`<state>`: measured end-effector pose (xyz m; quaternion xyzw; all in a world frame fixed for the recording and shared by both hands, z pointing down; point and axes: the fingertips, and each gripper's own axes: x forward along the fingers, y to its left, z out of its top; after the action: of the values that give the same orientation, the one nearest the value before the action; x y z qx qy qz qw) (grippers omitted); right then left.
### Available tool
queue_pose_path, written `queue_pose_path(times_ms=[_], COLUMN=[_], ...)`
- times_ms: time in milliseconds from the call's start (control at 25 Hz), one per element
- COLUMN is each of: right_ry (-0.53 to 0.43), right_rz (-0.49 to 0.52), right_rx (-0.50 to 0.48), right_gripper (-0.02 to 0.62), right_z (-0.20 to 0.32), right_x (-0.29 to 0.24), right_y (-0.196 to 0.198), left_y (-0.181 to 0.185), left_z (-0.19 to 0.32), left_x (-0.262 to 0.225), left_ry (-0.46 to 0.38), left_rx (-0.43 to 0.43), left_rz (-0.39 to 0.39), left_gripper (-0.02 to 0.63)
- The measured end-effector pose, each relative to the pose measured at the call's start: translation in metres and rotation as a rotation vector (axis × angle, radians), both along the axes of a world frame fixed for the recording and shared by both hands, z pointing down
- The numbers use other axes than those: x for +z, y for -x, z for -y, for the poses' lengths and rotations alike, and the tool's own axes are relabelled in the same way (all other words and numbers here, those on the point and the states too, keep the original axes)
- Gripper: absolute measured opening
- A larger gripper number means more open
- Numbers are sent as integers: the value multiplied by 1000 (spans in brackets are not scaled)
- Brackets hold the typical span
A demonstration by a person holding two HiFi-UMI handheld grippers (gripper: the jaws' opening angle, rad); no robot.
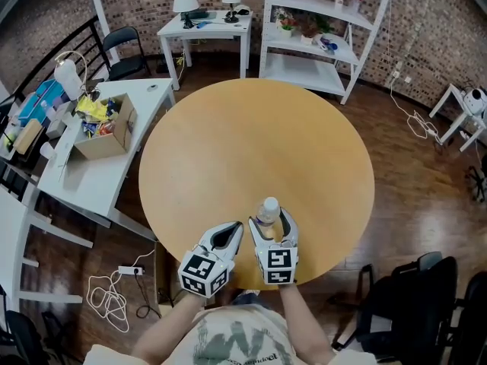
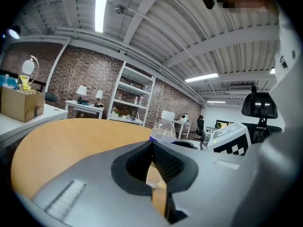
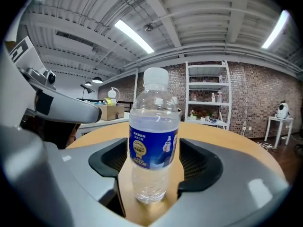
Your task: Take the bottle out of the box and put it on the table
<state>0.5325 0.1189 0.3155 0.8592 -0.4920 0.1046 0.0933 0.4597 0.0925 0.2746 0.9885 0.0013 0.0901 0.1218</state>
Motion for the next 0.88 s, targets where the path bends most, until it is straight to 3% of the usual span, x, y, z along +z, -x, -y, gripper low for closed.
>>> queue_pose_path(times_ms=[360,640,880], right_ry=[-18,7,-7], right_rz=[-11,-27,-37], right_rx=[56,110,122], right_gripper=[307,266,107], right_z=[-24,-42,-48], right_x=[-18,-21,-35], right_y=[7,33,76], left_y=[11,42,76], left_z=[-14,-21,-26], left_x=[-5,-8,-15], left_ry=[12,18,26], left_rx=[23,36,51], left_rz=[-18,-36,-58], left_gripper=[-3,-3,-3])
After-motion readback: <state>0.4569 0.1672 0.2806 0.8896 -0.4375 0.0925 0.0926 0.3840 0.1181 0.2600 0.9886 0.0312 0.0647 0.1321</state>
